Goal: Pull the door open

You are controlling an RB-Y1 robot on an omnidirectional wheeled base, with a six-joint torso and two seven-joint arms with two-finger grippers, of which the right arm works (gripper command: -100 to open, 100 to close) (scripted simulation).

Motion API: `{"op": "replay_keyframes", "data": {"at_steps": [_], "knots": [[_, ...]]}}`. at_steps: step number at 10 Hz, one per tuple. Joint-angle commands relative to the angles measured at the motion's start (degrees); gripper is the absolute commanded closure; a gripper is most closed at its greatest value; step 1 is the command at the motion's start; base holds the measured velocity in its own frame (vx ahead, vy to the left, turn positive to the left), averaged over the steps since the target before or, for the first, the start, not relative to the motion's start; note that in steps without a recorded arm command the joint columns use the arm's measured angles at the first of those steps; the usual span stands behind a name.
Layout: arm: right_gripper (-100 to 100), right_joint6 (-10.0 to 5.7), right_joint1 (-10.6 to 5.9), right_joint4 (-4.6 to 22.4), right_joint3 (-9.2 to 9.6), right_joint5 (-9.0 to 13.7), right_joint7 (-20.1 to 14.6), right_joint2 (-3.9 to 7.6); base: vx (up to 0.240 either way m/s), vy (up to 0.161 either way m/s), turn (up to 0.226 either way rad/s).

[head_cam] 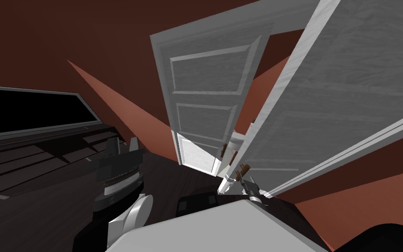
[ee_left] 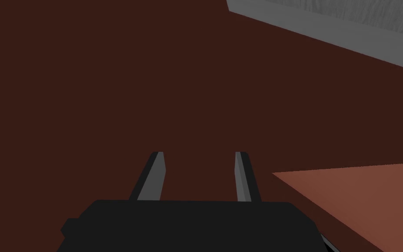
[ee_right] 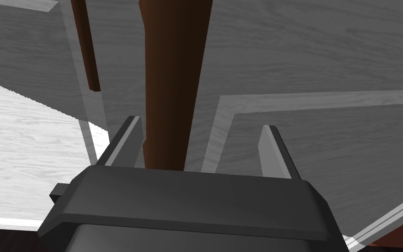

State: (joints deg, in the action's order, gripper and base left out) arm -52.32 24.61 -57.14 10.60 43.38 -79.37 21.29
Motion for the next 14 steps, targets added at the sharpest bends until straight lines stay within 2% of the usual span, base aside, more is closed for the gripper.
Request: {"op": "replay_keyframes", "data": {"at_steps": [1,11,12,13,14], "knots": [[100,-0.87,0.24,-0.04,1.18,-0.69,-1.21,1.01,-0.213,-0.061,0.309],[100,-8.61,0.14,-0.72,10.93,-6.50,-10.22,7.24,-0.214,-0.070,0.203],[100,-9.18,0.13,-0.77,11.65,-6.93,-10.88,7.70,-0.211,-0.056,0.192],[100,-8.35,0.35,-1.16,11.32,-6.68,-10.20,7.27,-0.094,-0.015,0.052],[100,-9.31,0.22,-0.43,12.14,-7.27,-11.24,7.83,-0.172,-0.006,0.168]]}}
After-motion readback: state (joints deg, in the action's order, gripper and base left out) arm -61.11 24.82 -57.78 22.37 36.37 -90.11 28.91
